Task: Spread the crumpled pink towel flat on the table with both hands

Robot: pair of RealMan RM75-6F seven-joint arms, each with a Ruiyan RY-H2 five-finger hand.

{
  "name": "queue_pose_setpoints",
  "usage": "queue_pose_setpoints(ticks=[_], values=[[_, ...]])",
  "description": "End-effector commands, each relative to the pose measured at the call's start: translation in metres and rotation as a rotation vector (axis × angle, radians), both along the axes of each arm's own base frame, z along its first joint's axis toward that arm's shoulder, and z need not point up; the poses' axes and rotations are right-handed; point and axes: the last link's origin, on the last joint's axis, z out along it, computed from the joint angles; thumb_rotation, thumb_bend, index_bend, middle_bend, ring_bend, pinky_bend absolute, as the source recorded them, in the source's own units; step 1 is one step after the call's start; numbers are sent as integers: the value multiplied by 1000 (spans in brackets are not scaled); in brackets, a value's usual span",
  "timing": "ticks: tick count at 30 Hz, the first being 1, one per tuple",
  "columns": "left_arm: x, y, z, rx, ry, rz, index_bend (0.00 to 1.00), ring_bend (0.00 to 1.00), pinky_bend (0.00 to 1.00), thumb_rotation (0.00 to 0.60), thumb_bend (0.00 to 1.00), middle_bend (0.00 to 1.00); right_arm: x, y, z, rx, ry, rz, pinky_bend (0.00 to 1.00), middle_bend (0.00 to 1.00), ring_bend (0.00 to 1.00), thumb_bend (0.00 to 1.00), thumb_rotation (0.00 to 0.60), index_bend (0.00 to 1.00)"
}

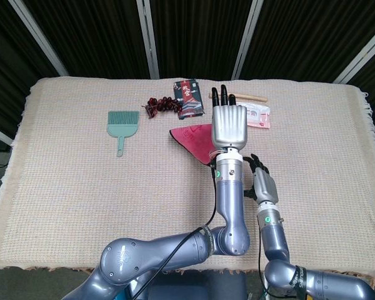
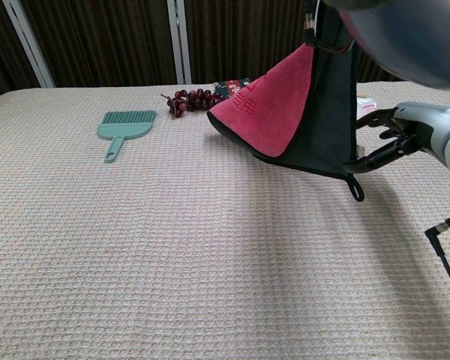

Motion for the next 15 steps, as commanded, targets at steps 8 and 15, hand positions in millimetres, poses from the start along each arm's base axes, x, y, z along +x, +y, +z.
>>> queue_pose_setpoints(ticks=[8, 15], values=[[3, -3, -3, -25, -11, -24, 879, 0, 0, 600, 771, 221, 0, -13, -12, 3, 7, -37, 0, 14, 0, 258, 600, 434], [1, -2, -3, -22, -12, -35, 878, 0, 0, 600, 771, 221, -4, -12, -14, 7, 11, -45, 0, 79, 0, 307, 600, 519]])
